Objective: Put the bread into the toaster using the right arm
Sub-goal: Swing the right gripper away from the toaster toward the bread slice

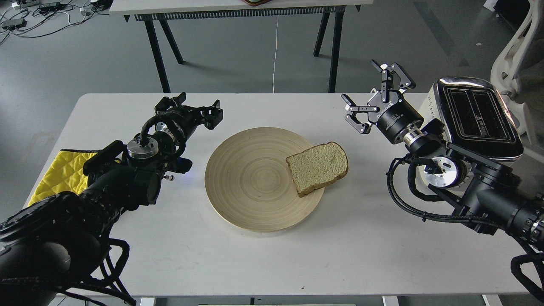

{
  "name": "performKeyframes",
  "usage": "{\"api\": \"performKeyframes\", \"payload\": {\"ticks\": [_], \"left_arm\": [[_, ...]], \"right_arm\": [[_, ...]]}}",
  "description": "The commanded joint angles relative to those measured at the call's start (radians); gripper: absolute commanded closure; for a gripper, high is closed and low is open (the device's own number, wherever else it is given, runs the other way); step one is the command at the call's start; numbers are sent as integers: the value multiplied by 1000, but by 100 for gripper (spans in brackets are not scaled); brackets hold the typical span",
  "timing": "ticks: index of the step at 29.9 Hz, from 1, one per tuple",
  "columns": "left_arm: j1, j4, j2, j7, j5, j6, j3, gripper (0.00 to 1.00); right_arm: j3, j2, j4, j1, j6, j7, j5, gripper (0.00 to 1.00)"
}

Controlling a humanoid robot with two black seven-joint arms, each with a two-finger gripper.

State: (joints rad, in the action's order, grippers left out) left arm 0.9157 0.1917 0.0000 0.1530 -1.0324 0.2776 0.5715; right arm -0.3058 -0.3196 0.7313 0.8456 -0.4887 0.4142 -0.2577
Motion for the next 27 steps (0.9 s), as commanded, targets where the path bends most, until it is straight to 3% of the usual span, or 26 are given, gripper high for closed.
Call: {"api": "performKeyframes", "payload": {"ticks": [1,12,17,22,27], "left_arm": [[0,0,0,-1,0,2,-1,0],[0,0,0,5,0,2,-1,0],[0,0,0,5,0,0,-1,0],[0,0,0,5,0,2,-1,0],[0,0,0,5,0,2,-1,0]], "right_arm": [[-3,-3,0,1,0,1,1,0],[2,-12,-1,41,0,-8,17,0],[22,-48,2,122,12,-21,128,0],[22,-75,43,177,157,-135,320,0],[56,-133,124,230,281,-215,495,0]]}}
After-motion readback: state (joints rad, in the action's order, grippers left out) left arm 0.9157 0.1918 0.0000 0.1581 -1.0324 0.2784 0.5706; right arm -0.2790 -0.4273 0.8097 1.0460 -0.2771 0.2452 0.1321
